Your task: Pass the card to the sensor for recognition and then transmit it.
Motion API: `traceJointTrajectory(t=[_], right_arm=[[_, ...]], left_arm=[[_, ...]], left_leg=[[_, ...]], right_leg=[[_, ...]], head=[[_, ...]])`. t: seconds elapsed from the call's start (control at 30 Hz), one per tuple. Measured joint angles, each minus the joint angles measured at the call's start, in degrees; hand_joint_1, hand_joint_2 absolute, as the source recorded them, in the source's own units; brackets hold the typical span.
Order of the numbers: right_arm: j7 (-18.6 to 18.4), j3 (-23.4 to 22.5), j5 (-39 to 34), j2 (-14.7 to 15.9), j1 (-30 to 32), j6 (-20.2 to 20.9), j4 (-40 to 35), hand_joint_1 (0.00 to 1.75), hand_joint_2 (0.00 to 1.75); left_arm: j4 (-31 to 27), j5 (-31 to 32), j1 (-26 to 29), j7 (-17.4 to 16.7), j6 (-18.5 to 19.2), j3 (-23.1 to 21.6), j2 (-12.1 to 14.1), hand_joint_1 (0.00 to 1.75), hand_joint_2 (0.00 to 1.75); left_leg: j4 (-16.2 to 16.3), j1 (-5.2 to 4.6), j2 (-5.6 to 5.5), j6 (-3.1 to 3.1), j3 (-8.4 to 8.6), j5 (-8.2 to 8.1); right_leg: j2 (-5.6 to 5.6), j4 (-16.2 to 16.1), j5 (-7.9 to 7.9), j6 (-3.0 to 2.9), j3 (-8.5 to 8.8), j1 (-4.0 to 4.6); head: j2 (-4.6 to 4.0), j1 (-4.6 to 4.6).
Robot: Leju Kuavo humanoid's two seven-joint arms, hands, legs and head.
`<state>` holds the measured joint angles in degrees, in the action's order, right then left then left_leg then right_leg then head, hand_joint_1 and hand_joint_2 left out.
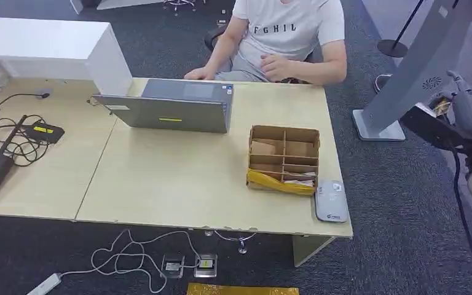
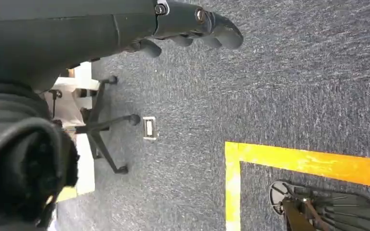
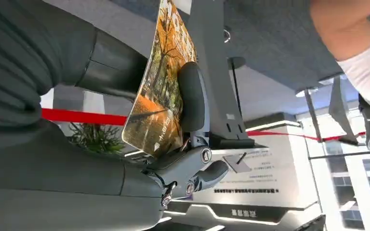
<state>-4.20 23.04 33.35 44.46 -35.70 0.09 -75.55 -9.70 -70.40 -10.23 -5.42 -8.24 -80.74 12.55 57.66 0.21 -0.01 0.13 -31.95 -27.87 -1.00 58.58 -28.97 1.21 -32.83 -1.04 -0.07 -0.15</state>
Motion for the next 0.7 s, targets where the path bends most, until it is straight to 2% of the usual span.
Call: traceJointTrajectory(t=[0.2, 0.47, 0.7], right_arm=[[-1.1, -0.8, 1.5, -0.8, 8.1, 0.5, -5.3, 1.75, 1.75], [-1.2, -0.6, 1.7, -2.8, 12.6, -0.4, -7.7, 1.75, 1.75], [-1.0, 0.3, 2.8, -4.2, 14.2, -0.9, -7.7, 1.75, 1.75]], left_arm=[[0.0, -0.3, 0.0, -1.0, -0.2, 0.0, -0.1, 0.00, 0.00], [0.0, -0.4, 0.0, -0.5, -0.7, 0.0, -0.2, 0.00, 0.00], [0.0, 0.0, 0.0, -0.3, -0.6, 0.0, -0.2, 0.00, 0.00]], left_leg=[[0.0, 0.03, -0.04, -0.02, -0.03, -0.02], [0.0, 0.05, -0.03, -0.03, 0.00, -0.01], [0.0, 0.05, -0.03, -0.03, 0.00, -0.01]], right_leg=[[-0.04, 0.0, -0.01, 0.00, 0.02, 0.03], [-0.05, 0.0, -0.01, 0.00, 0.04, 0.04], [-0.02, 0.0, -0.01, 0.00, 0.03, 0.04]], head=[[0.00, 0.04], [0.00, 0.00], [0.00, 0.02]])
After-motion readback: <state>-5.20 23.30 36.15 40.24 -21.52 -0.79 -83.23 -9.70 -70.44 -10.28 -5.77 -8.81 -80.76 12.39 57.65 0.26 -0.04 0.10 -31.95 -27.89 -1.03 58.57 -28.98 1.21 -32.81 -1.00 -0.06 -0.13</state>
